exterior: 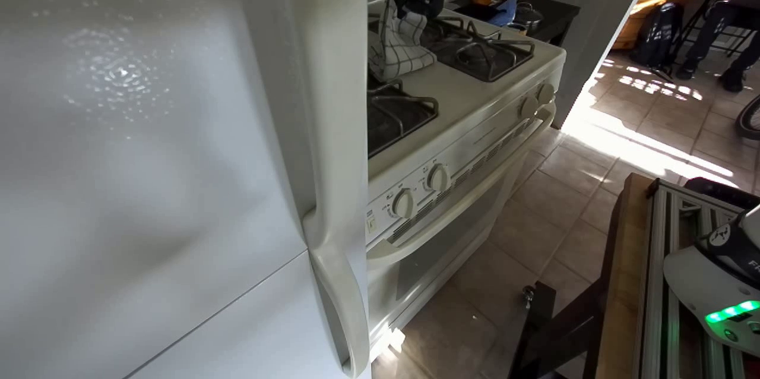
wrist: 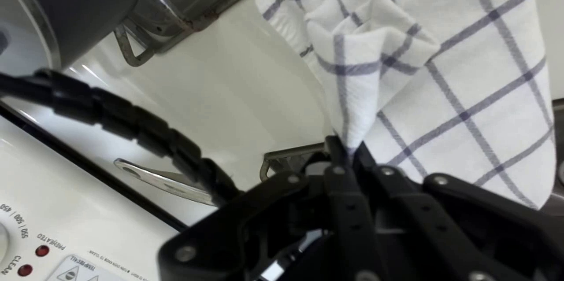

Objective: Fold the towel two times over.

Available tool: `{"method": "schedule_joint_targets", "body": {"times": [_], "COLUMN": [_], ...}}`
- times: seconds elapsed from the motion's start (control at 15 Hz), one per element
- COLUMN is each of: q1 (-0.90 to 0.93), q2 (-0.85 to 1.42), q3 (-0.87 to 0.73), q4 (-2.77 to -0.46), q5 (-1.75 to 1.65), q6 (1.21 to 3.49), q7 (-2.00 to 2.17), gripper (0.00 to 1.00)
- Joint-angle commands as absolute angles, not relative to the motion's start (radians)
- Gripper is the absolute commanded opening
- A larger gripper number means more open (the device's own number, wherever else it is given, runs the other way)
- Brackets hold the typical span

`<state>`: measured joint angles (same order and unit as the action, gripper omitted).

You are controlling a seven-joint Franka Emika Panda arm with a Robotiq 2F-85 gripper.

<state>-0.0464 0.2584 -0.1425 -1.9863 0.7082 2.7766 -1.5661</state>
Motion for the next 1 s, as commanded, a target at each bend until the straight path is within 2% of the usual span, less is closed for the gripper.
{"method": "schedule_joint_targets", "body": {"times": [0.0,0.53,0.8,0.87,0.93], "q1": [-0.04,-0.036,-0.022,-0.021,-0.022], "q2": [0.289,0.277,0.277,0.28,0.282], "q3": [-0.15,-0.167,-0.201,-0.206,-0.209], "q4": [-1.959,-1.963,-1.98,-1.984,-1.987], "q5": [0.694,0.672,0.613,0.599,0.592], "q6": [2.803,2.797,2.773,2.767,2.762], "q7": [-1.547,-1.53,-1.426,-1.403,-1.387], "gripper": [0.36,0.98,1.0,0.81,0.75]}}
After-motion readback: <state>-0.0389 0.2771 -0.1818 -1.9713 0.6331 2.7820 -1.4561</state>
